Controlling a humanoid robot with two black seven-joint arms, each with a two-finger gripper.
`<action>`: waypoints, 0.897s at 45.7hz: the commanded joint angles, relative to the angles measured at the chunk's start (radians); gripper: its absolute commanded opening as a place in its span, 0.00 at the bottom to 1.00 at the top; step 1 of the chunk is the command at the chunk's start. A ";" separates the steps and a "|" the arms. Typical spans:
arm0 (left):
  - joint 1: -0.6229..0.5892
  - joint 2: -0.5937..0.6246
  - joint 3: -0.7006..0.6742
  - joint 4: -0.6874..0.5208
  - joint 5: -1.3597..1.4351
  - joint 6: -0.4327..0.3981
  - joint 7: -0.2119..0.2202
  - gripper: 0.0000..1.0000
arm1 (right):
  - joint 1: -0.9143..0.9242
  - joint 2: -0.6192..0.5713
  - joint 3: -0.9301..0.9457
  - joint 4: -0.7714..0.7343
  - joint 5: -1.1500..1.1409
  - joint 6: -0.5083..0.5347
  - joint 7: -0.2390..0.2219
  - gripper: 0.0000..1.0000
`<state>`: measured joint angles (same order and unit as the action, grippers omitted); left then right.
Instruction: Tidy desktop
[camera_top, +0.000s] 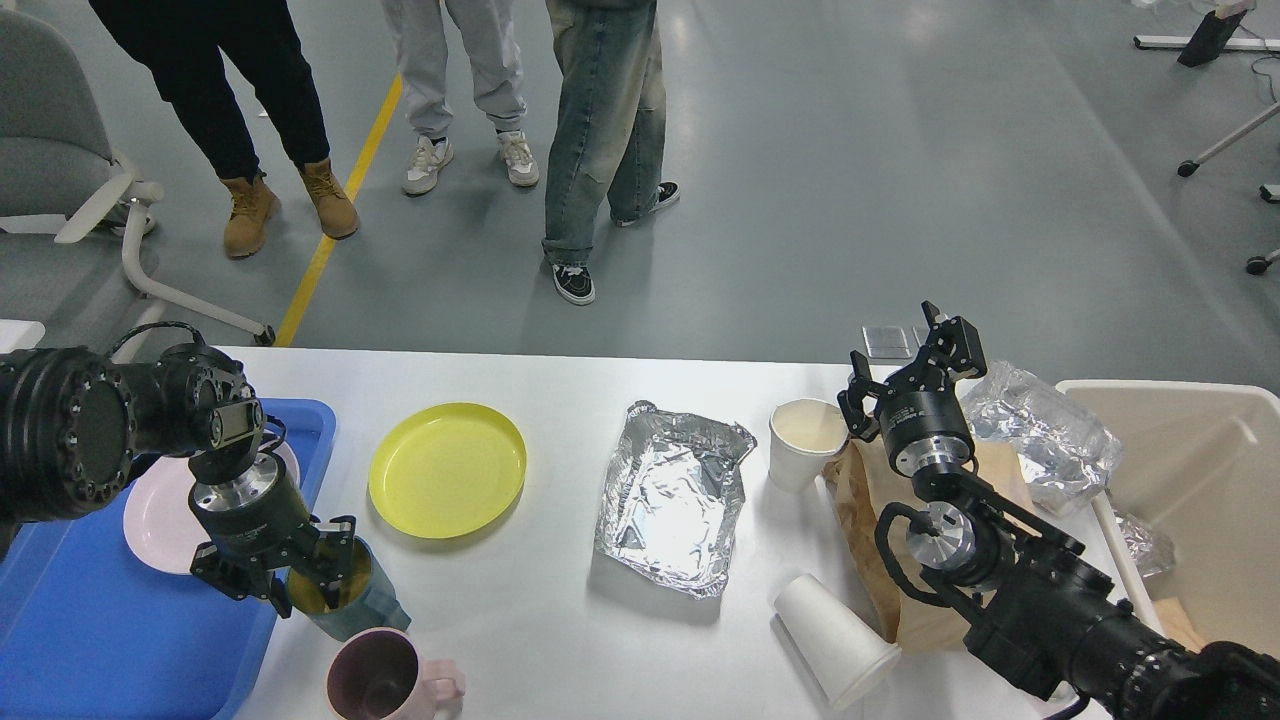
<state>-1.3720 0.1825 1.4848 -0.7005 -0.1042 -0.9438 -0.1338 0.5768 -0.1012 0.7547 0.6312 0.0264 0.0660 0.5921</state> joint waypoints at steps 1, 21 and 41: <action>-0.004 0.000 0.002 -0.001 0.001 -0.016 -0.001 0.02 | 0.000 0.000 0.000 -0.001 0.000 0.000 0.000 1.00; -0.091 0.037 0.002 -0.001 0.001 -0.016 -0.006 0.00 | 0.000 0.000 0.000 -0.001 0.000 0.000 0.000 1.00; -0.153 0.420 0.020 0.004 0.003 -0.016 -0.007 0.00 | 0.000 0.000 0.000 0.001 0.001 0.000 0.000 1.00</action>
<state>-1.5414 0.4788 1.5003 -0.7011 -0.1013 -0.9601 -0.1411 0.5768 -0.1012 0.7547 0.6305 0.0259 0.0660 0.5921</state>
